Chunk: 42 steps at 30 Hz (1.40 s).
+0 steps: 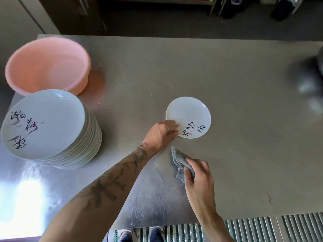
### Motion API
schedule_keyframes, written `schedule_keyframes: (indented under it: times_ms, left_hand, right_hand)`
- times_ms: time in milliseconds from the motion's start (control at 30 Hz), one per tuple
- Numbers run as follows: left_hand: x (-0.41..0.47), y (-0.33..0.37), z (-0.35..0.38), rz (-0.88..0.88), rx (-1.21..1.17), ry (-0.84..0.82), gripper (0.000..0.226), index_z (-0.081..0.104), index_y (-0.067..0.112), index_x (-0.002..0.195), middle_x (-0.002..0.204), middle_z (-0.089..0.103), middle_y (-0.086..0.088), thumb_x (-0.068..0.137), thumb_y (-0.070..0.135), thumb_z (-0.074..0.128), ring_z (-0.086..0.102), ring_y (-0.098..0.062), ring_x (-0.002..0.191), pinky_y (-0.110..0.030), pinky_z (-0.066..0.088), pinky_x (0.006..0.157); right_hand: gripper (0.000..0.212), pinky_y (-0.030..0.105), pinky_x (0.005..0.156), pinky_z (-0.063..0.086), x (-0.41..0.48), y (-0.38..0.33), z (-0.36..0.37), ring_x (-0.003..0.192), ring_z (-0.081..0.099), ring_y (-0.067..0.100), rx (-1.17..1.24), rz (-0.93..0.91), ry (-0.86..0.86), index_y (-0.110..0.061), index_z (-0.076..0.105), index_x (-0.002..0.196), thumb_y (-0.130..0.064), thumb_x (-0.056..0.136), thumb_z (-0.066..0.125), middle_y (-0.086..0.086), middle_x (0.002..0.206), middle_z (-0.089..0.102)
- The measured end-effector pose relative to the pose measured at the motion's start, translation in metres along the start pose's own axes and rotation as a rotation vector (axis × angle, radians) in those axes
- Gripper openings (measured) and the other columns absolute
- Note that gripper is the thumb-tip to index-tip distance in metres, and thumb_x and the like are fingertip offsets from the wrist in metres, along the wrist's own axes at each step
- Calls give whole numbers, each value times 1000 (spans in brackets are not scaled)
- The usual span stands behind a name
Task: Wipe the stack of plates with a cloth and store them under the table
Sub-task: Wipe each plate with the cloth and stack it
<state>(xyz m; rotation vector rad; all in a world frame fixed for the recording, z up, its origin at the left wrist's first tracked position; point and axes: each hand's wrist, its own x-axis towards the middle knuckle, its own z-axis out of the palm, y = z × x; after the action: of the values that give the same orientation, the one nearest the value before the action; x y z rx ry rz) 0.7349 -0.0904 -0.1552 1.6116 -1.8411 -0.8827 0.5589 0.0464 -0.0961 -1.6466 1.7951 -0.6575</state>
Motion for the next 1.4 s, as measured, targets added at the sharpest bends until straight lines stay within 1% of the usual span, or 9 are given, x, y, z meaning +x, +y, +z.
schedule_keyframes:
  times_ms: [167, 367, 467, 600, 733, 867, 1000, 1233, 1400]
  left_hand:
    - [-30, 17, -23, 11, -36, 81, 21, 78, 5, 110, 131, 70, -8, 97, 21, 72, 60, -21, 131, -39, 46, 110]
    - [-131, 60, -95, -302, -290, 523, 18, 76, 25, 100, 94, 75, 9, 102, 37, 64, 68, -13, 84, -20, 51, 72]
    - [-192, 61, -150, -417, -263, 771, 31, 68, 20, 83, 76, 70, 3, 102, 44, 61, 62, -16, 69, -27, 47, 60]
    - [-236, 45, -220, -576, -116, 1037, 40, 54, 20, 78, 69, 57, 9, 96, 55, 62, 47, -1, 60, -10, 38, 55]
    - [-234, 10, -263, -795, -22, 937, 49, 55, 12, 95, 85, 59, -1, 91, 60, 66, 54, -15, 74, -26, 42, 61]
    - [-222, -10, -280, -806, 66, 757, 37, 59, 13, 78, 75, 63, 0, 89, 45, 73, 57, -17, 68, -28, 39, 53]
    - [-216, -21, -283, -858, 34, 684, 36, 56, 10, 80, 77, 60, -3, 85, 40, 77, 51, -16, 63, -29, 36, 49]
    - [-213, -29, -287, -872, -147, 713, 49, 50, 12, 93, 91, 62, -13, 78, 36, 90, 55, -28, 70, -39, 49, 58]
    - [-214, -27, -288, -899, -162, 716, 56, 50, 12, 107, 99, 67, -16, 77, 37, 91, 62, -25, 66, -34, 53, 56]
  right_hand:
    - [39, 6, 88, 39, -2, -3, 3, 99, 62, 7, 0, -8, -14, -25, 70, 123, 0, 93, 65, -10, 108, 55]
    - [34, 9, 85, 36, 2, -15, 5, 97, 63, 16, -31, -40, -6, -15, 72, 121, 1, 92, 66, -3, 108, 57]
    - [33, 12, 85, 38, 2, -24, 8, 96, 63, 17, -27, -63, -17, -14, 72, 121, 1, 92, 66, -1, 107, 57]
    - [33, 18, 89, 41, 0, -37, 14, 100, 62, 18, -23, -88, -46, -15, 71, 121, 0, 93, 64, -1, 108, 57]
    - [33, 22, 90, 41, -2, -45, 22, 101, 63, 24, -52, -109, -59, -12, 72, 121, 2, 92, 65, 2, 108, 57]
    - [31, 23, 84, 40, -12, -46, 27, 97, 63, 26, -95, -110, -74, -13, 72, 117, 2, 91, 65, -3, 102, 52]
    - [30, 25, 86, 41, -17, -46, 24, 98, 63, 28, -102, -86, -82, -12, 73, 116, 2, 91, 65, -2, 102, 52]
    - [29, 30, 88, 46, -18, -53, 10, 99, 62, 28, -103, -75, -82, -12, 73, 116, 2, 92, 64, 0, 102, 54]
    - [26, 32, 88, 47, -18, -54, -2, 99, 61, 27, -100, -64, -83, -11, 73, 115, 1, 94, 62, 4, 104, 56]
